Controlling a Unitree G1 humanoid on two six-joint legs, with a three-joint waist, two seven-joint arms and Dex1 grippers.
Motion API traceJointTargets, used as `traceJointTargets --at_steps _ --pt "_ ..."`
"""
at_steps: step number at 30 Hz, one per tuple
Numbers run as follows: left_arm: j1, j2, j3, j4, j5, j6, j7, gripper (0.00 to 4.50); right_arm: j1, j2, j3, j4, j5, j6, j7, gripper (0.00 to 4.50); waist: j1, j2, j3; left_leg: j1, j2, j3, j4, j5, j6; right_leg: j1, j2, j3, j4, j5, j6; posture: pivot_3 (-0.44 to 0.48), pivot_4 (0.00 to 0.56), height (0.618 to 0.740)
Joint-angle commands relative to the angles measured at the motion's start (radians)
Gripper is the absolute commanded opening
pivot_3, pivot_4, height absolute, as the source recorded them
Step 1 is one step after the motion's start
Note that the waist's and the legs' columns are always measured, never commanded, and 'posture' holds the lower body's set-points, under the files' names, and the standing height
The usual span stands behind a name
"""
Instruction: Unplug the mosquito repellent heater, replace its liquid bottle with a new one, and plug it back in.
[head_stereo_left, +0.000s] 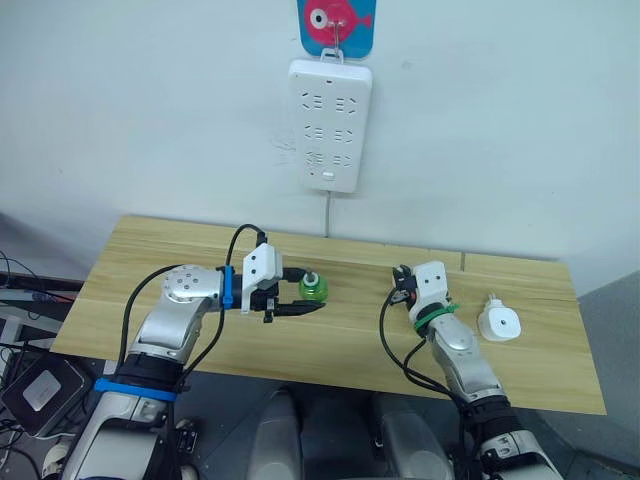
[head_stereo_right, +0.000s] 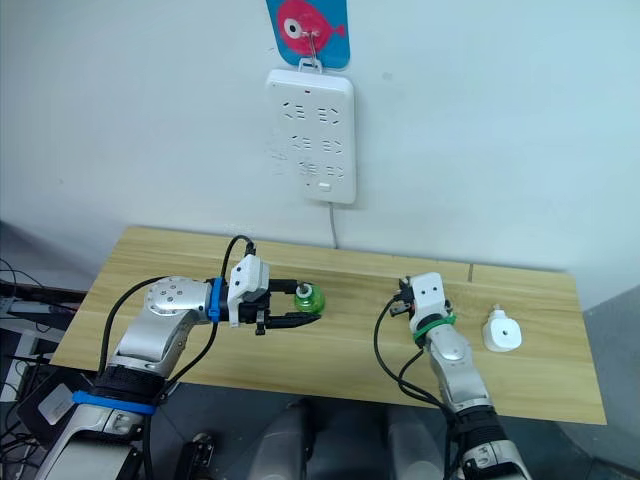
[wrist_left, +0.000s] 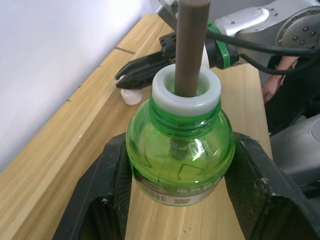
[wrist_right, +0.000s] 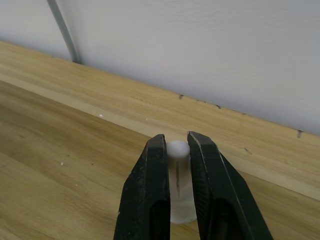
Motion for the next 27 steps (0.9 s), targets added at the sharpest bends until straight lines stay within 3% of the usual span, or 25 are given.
traceJointTargets --at_steps 1,4,12,16,23,26,27 --pt "-0.009 -0.002 0.006 -0.026 -0.017 -0.007 -0.005 2.23 -0.003 0.006 -0.013 0.0 -0.001 -0.01 0.002 0.23 0.0 0.0 0.0 0.0 0.0 0.0 0.0 0.0 0.0 0.0 0.0 0.0 0.0 0.0 0.0 0.002 0.305 0.74" --pt "-0.011 -0.004 0.005 -0.025 -0.016 -0.008 -0.008 2.23 -0.006 0.009 -0.015 0.009 -0.001 -0.001 0.004 0.23 0.0 0.0 0.0 0.0 0.0 0.0 0.0 0.0 0.0 0.0 0.0 0.0 0.0 0.0 0.0 0.002 0.306 0.74" --pt "-0.01 -0.009 0.002 -0.022 -0.014 -0.011 -0.006 2.23 0.0 0.0 -0.012 -0.015 -0.005 -0.003 0.031 3.13 0.0 0.0 0.0 0.0 0.0 0.0 0.0 0.0 0.0 0.0 0.0 0.0 0.0 0.0 0.0 0.0 0.308 0.74" --pt "-0.011 -0.015 0.001 -0.011 -0.012 -0.017 -0.006 2.23 0.02 -0.026 -0.004 -0.116 0.006 0.022 0.078 4.44 0.0 0.001 0.001 0.0 0.0 0.0 0.0 0.0 0.0 0.0 0.0 0.0 0.0 0.0 0.0 -0.008 0.31 0.74" --pt "-0.019 -0.027 0.001 0.012 -0.009 -0.033 -0.007 2.23 0.03 -0.121 -0.001 -0.565 0.157 0.333 0.227 4.44 -0.003 0.003 0.002 0.0 0.0 0.0 0.0 0.0 0.0 0.0 0.0 0.0 0.0 0.0 0.0 -0.04 0.312 0.74" --pt "-0.033 -0.03 0.003 0.023 -0.014 -0.038 -0.016 2.23 0.006 -0.221 -0.01 -0.726 0.292 0.531 0.344 3.87 -0.003 0.003 0.002 0.0 0.0 0.0 0.0 0.0 0.0 0.0 0.0 0.0 -0.001 0.0 0.0 -0.052 0.309 0.74" --pt "-0.04 -0.03 0.003 0.026 -0.016 -0.037 -0.021 2.23 -0.002 -0.263 -0.009 -0.767 0.338 0.591 0.39 3.47 -0.003 0.003 0.003 0.0 0.0 0.0 0.0 0.0 0.0 0.0 0.0 0.0 -0.001 0.0 0.0 -0.056 0.309 0.74"
